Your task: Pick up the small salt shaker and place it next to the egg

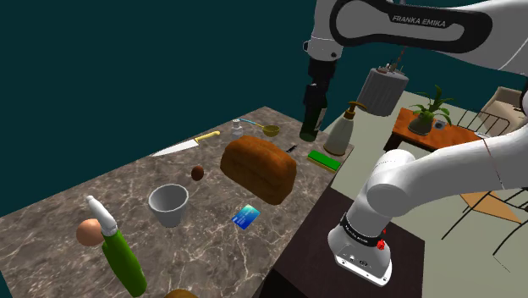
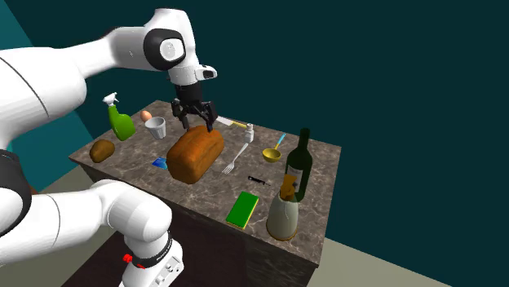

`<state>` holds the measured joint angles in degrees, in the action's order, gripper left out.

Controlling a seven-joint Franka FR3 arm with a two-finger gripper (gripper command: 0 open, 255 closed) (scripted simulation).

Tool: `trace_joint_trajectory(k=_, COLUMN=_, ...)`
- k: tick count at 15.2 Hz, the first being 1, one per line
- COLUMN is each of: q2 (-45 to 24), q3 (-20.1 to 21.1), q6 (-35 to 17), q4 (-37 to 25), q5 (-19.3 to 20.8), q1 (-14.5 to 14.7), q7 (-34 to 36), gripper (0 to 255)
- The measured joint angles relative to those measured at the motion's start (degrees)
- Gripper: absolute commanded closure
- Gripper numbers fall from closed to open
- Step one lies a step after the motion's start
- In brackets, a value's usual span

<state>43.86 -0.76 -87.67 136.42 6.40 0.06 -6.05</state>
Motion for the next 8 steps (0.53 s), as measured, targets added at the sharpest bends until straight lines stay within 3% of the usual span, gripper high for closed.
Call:
trace_joint_trajectory(k=3, q2=-1.6, q3=-0.15, q6=-2.49, q4=0.46, q5=-0.16, q1=-0.1, q7=0.51, gripper=0)
trace_joint_trajectory(k=8, q2=-8.71, q3=-0.87, q6=-13.18, q4=2.09, q5=-0.65, q1=-0.49, q7=2.3, gripper=0)
